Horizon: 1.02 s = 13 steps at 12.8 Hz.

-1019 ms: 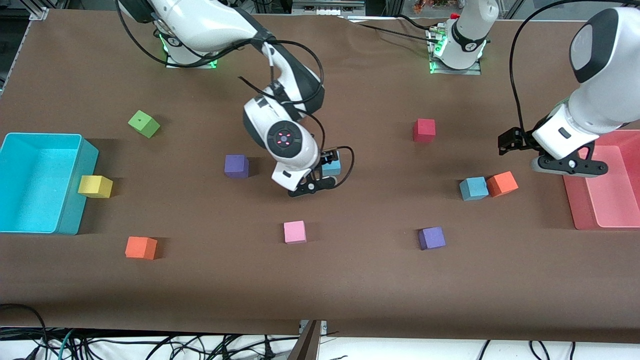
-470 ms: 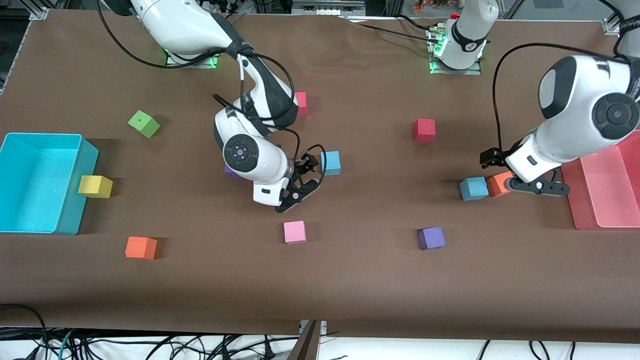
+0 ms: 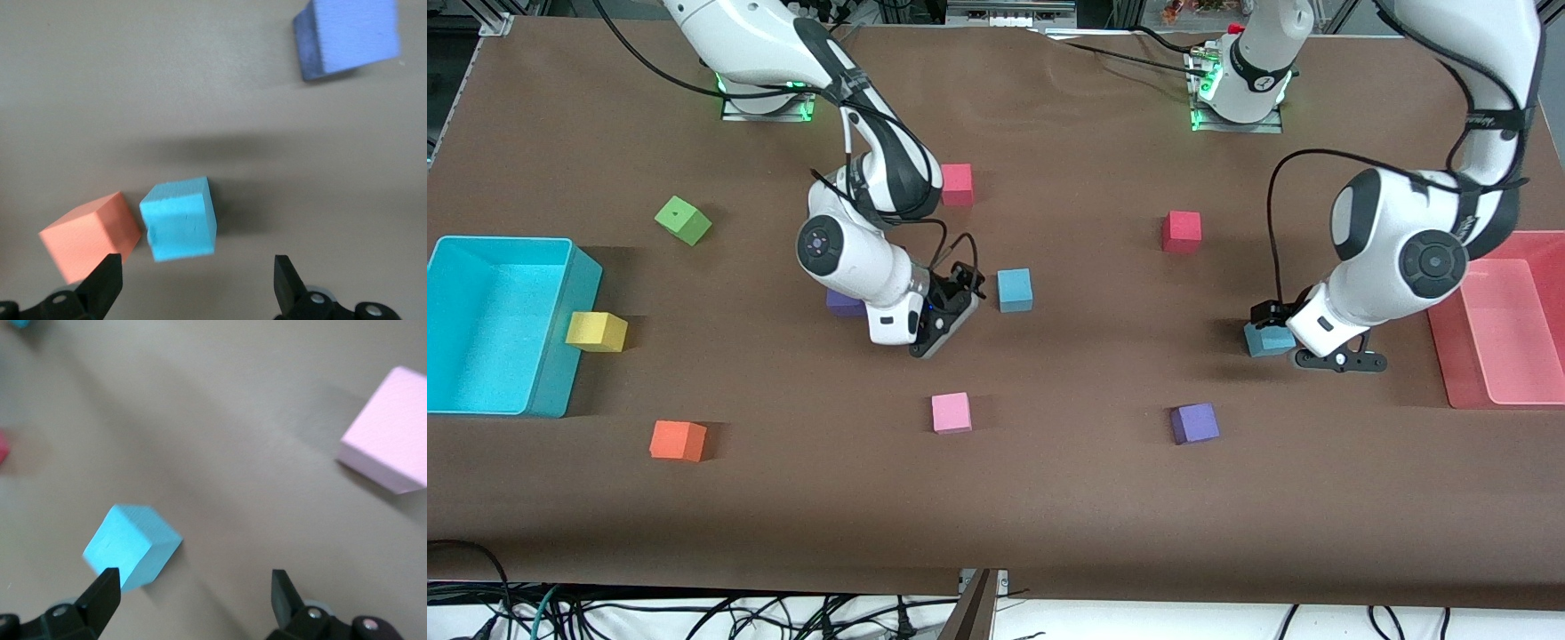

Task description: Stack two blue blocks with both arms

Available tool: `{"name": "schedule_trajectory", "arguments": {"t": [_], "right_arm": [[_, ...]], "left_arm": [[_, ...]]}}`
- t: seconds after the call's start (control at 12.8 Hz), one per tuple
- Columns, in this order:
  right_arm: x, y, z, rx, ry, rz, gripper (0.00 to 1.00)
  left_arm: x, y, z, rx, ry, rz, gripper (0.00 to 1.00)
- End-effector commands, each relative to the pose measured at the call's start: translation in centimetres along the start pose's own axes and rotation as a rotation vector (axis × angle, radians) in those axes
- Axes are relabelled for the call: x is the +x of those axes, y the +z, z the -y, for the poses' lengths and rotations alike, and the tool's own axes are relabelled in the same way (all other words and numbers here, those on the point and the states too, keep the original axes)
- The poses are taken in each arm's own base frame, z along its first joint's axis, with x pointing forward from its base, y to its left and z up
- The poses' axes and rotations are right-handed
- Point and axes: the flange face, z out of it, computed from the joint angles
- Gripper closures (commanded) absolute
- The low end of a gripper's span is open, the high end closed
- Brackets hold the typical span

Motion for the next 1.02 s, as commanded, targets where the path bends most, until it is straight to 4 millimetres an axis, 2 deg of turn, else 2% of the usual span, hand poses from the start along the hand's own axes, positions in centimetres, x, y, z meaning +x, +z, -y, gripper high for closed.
{"name": "schedule_trajectory", "arguments": {"t": [0.0, 0.39, 0.71, 0.94], "right_arm": [[-3.7, -0.2, 0.2, 0.026, -0.113, -0.058, 0.0], [-6.1, 4.7, 0.1, 0.09, -0.245, -0.206, 0.0], [-8.7, 8.8, 1.8, 0.151, -0.305, -0.321, 0.0], [-9.1, 9.9, 3.1, 0.16, -0.331, -0.334, 0.0]], "left_arm": [[-0.9, 3.1, 1.8, 0.025, -0.048, -0.024, 0.0], [-0.6, 6.4, 2.5, 0.031, -0.059, -0.025, 0.0], [-0.5, 7.4, 2.6, 0.033, -0.059, -0.022, 0.0], [-0.3, 9.0, 2.7, 0.034, -0.061, -0.028, 0.0]]}}
